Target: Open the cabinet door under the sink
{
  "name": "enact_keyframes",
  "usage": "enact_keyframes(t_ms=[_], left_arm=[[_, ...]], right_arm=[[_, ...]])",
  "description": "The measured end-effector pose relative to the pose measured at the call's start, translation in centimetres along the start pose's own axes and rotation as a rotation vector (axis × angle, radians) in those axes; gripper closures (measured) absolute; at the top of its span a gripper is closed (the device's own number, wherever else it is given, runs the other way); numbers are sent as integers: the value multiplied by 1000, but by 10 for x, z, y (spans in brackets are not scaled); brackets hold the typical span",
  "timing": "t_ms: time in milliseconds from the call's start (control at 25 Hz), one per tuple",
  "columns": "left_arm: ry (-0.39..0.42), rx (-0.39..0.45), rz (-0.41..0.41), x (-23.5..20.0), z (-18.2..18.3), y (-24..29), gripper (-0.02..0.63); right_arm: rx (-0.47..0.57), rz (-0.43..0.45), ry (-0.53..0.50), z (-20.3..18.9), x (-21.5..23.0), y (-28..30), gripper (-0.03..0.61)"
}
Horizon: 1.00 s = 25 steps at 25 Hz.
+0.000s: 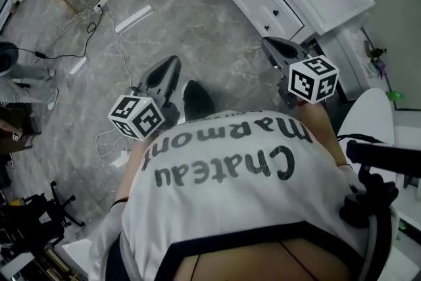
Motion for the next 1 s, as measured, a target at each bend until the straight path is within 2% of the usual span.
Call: enact_keyframes(t_ms=[160,400,600,720,1000], left_arm=[[0,-36,-66,-32,22,37,606],[37,-73,-122,-84,70,89,606],[51,-116,-135,-129,97,113,606],[30,-130,-134,-156,108,127,606],[15,-152,-146,-196,123,145,606]], right_arm=[[-4,-50,58,16,18,31,572],[5,-69,105,54,43,95,572],[0,-77,139,78,56,145,572],[-10,-89,159,86,67,170,572],[-24,-111,206,95,79,211,572]])
Point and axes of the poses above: the fingertips, and each gripper's own axes: y forward along the fingers, x to its right, z out of its top, the point moved 1 cm from there along -y, backward along the fingers, and after that the axes turned 5 degrees about -x, right-handed, at the moved point
